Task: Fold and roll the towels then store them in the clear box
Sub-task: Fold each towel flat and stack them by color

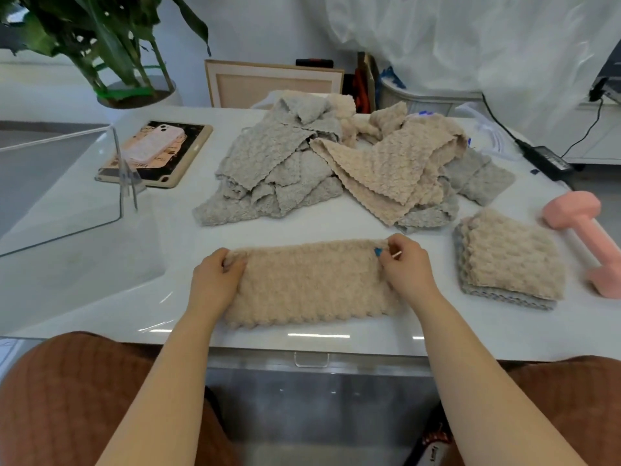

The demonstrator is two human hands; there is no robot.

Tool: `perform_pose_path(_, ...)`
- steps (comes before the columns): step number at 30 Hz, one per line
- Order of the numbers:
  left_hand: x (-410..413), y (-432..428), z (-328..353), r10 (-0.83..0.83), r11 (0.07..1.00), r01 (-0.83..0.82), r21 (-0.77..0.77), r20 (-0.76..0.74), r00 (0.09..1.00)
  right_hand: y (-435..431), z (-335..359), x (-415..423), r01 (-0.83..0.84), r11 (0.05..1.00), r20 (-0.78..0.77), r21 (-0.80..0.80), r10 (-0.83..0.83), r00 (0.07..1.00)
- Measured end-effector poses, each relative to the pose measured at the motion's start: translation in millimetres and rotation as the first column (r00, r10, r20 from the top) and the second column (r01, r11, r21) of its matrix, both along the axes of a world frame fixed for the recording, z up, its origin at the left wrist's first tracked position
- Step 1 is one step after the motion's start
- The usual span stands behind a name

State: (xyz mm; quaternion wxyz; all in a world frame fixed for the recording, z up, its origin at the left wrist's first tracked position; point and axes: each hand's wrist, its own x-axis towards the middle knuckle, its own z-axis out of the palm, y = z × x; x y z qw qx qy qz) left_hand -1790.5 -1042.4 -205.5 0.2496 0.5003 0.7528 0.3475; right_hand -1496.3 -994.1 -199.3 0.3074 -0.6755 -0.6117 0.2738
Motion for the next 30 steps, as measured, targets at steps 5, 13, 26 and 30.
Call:
perform_pose_path(5, -3, 21, -7, -0.029, 0.997, 0.023, -0.074, -0.089, 0.996, 24, -5, -5, -0.047, 0.987, 0.113, -0.156, 0.065, 0.991)
perform_pose_path(13, -17, 46, 9, -0.280, 0.933, 0.254, -0.254, -0.075, 0.957, 43, 6, -11, -0.277, 0.883, 0.228, -0.380, 0.379, 0.897)
perform_pose_path(26, -8, 47, 35, -0.223, 0.967, 0.177, 0.183, 0.275, 0.935, 24, 43, 5, -0.201, 0.969, -0.311, -0.144, 0.149, 0.939)
perform_pose_path(30, -3, 40, 57, -0.288, 0.938, 0.211, 0.276, 0.278, 0.916, 16, 59, 13, -0.184, 0.980, -0.563, -0.071, 0.112, 0.819)
